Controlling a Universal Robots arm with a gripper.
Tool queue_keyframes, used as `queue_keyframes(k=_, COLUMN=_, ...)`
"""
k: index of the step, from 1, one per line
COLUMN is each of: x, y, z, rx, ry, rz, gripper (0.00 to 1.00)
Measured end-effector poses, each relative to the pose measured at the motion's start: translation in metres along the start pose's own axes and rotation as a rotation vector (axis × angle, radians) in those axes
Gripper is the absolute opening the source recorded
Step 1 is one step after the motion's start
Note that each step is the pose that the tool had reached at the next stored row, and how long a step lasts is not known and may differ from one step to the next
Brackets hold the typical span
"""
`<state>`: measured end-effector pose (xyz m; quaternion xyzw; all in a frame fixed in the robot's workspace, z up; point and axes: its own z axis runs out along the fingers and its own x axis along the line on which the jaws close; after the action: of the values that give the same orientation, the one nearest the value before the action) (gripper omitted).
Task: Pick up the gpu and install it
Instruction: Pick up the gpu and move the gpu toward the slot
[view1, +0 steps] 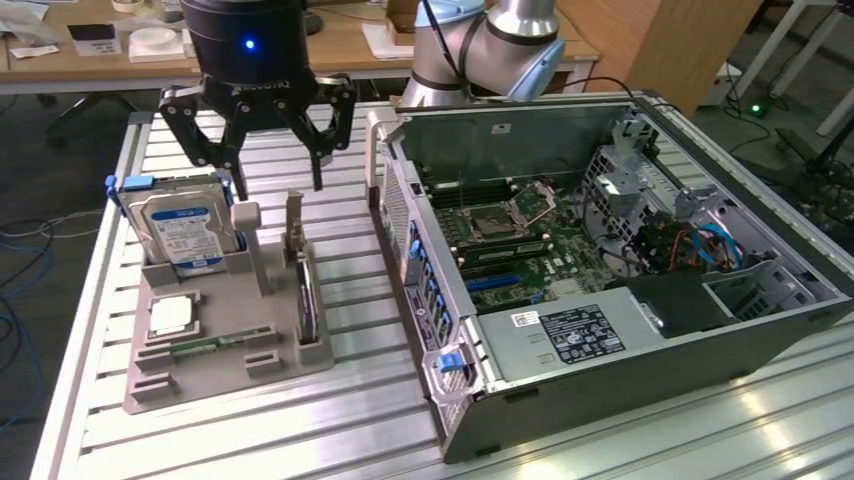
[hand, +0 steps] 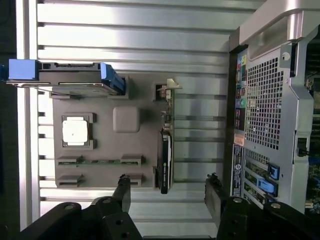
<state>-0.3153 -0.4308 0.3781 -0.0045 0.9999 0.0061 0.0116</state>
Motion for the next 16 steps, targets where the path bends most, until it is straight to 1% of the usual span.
queue_keyframes(k=4, x=0.0, y=0.0, z=0.0071, rx=0.0016, ry=-0.0006, rz=0.0, gripper=0.71)
queue_keyframes(k=8, x=0.0, y=0.0003, z=0.0132, rx=0.0017, ry=-0.0017, rz=0.0, gripper=0.71)
queue_keyframes(k=16, x=0.001, y=0.0004, z=0.0247, rx=0.0016, ry=-0.0019, rz=0.0, gripper=0.71)
